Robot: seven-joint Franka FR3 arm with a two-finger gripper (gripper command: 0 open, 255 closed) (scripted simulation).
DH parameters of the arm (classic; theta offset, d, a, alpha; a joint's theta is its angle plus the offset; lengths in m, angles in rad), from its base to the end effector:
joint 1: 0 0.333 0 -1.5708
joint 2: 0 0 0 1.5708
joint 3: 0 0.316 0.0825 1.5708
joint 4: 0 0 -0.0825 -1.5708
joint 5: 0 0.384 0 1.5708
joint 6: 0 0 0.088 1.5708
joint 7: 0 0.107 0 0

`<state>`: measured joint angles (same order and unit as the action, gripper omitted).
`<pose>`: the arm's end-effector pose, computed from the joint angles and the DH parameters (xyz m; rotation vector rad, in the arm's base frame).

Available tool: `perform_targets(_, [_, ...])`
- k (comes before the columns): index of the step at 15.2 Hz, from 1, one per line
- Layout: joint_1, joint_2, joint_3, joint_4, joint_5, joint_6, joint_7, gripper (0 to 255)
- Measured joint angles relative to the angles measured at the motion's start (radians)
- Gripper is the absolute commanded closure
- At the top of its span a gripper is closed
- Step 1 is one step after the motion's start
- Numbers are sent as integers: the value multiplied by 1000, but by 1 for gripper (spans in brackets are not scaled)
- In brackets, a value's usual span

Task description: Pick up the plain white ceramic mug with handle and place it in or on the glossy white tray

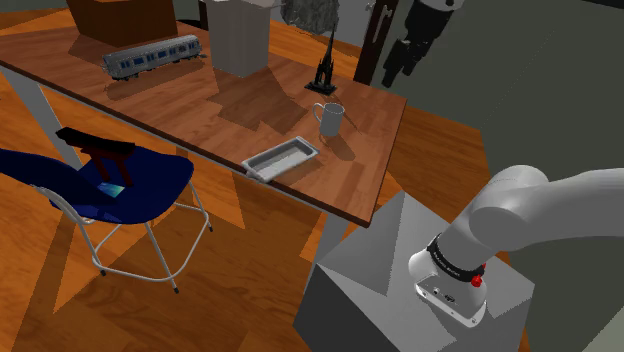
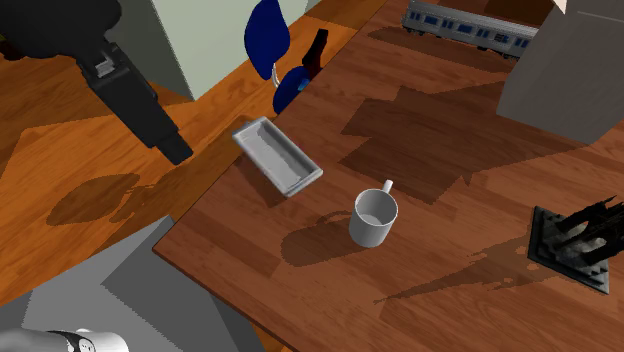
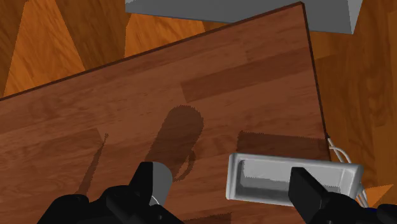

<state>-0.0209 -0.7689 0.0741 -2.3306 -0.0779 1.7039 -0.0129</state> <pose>0.3251 0.0175 0.6099 3.0052 0.0809 0.2139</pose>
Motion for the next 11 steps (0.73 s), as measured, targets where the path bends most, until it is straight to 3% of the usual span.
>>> perform_targets(4, [-11,69,-18,12,-3,42,-8,0])
perform_targets(11, [-45,311,-89,83,-7,165,-53,0])
